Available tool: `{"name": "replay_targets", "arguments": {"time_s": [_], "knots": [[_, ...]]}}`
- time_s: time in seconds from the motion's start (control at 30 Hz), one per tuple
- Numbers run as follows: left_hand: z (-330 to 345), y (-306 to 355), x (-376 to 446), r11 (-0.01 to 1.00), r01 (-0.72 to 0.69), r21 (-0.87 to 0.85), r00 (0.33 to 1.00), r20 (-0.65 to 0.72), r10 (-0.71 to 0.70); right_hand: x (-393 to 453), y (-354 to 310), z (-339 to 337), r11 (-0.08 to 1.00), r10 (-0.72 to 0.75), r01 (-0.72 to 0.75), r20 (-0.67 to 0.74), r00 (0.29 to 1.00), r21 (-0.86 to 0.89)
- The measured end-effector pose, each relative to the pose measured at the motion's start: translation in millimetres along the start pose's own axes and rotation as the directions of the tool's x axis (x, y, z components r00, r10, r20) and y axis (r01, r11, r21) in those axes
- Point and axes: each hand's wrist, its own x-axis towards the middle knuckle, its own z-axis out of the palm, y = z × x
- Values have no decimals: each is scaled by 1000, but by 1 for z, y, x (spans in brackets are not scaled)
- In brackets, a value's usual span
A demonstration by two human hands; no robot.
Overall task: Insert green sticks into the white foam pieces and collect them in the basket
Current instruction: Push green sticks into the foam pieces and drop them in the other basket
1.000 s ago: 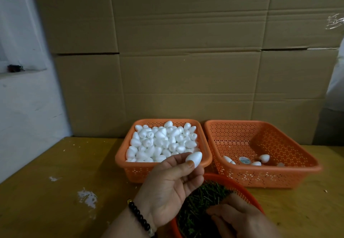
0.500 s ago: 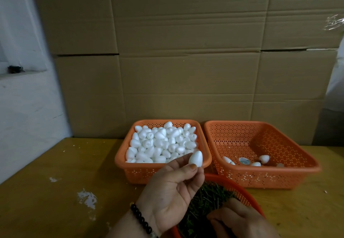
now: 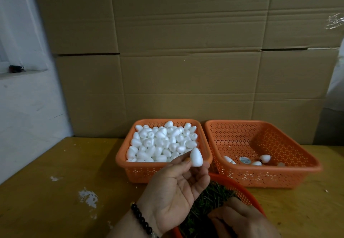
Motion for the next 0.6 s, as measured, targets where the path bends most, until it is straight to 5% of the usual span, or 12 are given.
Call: {"name": "replay_targets", "arguments": {"time_s": [0.6], "knots": [[-3, 0, 3, 1000, 2, 8, 1000, -4, -2, -2, 4, 5, 1000, -24, 24, 12, 1000, -1]]}}
